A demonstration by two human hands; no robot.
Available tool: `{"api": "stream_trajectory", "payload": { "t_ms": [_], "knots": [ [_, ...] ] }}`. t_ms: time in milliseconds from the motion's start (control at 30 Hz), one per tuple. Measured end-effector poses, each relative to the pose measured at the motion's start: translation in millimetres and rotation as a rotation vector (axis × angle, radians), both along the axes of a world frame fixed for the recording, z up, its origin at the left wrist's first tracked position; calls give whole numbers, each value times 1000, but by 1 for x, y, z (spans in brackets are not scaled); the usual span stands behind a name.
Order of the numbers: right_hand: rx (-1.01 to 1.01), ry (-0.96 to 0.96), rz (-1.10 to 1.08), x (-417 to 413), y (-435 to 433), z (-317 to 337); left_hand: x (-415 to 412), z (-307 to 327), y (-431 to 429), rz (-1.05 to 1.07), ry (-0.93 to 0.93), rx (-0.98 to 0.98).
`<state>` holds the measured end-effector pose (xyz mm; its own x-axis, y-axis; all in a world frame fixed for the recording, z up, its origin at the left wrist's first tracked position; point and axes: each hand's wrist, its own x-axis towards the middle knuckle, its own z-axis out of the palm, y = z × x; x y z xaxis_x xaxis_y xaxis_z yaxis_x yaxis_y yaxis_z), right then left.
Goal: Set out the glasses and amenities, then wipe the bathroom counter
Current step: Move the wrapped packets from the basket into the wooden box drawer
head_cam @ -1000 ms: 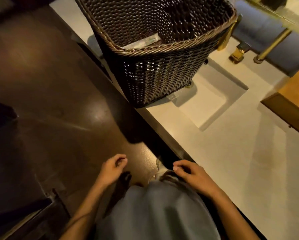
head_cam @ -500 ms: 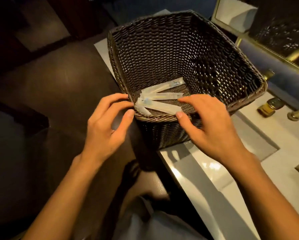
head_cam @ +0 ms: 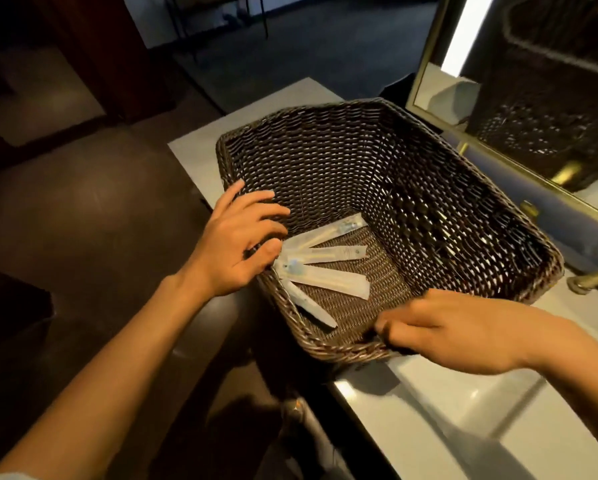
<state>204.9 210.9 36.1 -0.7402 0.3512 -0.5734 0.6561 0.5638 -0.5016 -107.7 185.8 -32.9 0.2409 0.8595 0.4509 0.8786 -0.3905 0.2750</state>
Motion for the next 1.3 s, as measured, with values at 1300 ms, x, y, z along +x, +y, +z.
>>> {"api": "stream_trajectory", "payload": {
  "t_ms": [1300],
  "knots": [
    [146, -205, 25, -142, 135, -199, 7, -26, 8, 18, -179, 180]
  ]
}}
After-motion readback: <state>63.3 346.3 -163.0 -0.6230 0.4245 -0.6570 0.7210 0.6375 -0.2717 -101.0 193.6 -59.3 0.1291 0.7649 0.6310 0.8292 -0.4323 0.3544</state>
